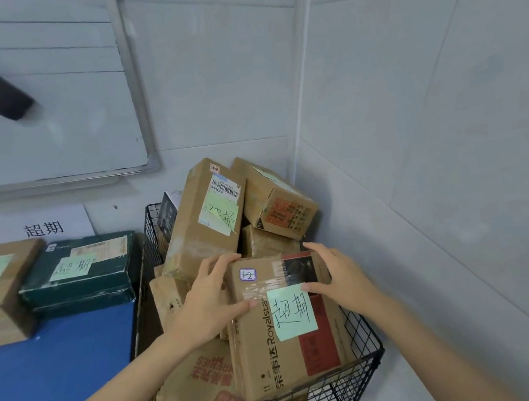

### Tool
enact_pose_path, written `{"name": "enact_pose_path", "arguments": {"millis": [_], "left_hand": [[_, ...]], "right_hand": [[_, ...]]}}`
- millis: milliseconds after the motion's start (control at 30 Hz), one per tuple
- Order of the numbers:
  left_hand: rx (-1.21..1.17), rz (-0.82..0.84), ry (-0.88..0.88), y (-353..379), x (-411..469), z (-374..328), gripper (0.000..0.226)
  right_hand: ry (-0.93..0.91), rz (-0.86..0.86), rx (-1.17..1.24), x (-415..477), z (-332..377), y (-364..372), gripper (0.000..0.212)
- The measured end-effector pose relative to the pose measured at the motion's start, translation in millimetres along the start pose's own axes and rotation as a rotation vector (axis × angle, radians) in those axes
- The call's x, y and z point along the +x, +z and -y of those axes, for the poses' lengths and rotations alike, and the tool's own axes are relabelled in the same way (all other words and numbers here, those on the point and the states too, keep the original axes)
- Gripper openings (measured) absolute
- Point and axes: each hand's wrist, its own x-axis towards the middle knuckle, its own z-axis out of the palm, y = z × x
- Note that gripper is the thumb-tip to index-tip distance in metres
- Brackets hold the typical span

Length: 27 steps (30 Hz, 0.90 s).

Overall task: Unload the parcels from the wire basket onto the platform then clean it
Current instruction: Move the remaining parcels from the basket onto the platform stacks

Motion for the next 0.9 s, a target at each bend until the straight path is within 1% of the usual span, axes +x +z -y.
{"name": "enact_pose_path", "arguments": {"millis": [233, 367, 433, 567, 633, 767, 900], "left_hand": [[-0.134, -0.182, -0.017, -1.7, -5.3, -18.6, 0.088], [-0.131, -0.324, 0.003, -13.7, -3.7, -32.3, 0.085], [-0.195, -0.367, 0.0, -21.8, -4.8, -40.5, 0.083], [-0.3, -0.44, 0.011, -39.4, -6.0, -57.8, 0.081], [-0.343, -0.468, 0.013, -48.4, -4.3, -67.1, 0.079], [-0.465, -0.543, 0.029, -67.6, 2.4, -84.1, 0.067], [-0.498, -0.609, 0.121, -93.3, 8.7, -99.1, 0.051]], "right_hand": [[-0.054, -0.123, 0.051, 0.4, 14.7, -5.7, 0.076], [-0.114, -0.236, 0.092, 2.6, 32.7, -14.2, 0.077], [-0.153, -0.299, 0.154, 3.2, 40.2, -19.3, 0.076], [-0.168, -0.411, 0.275, 4.9, 55.8, -29.7, 0.083], [-0.19, -0.468, 0.337, 6.1, 67.7, -37.5, 0.08], [-0.247, -0.543, 0.426, 8.0, 93.3, -58.7, 0.075], [-0.304, -0.573, 0.53, 10.1, 115.8, -82.0, 0.054]]}}
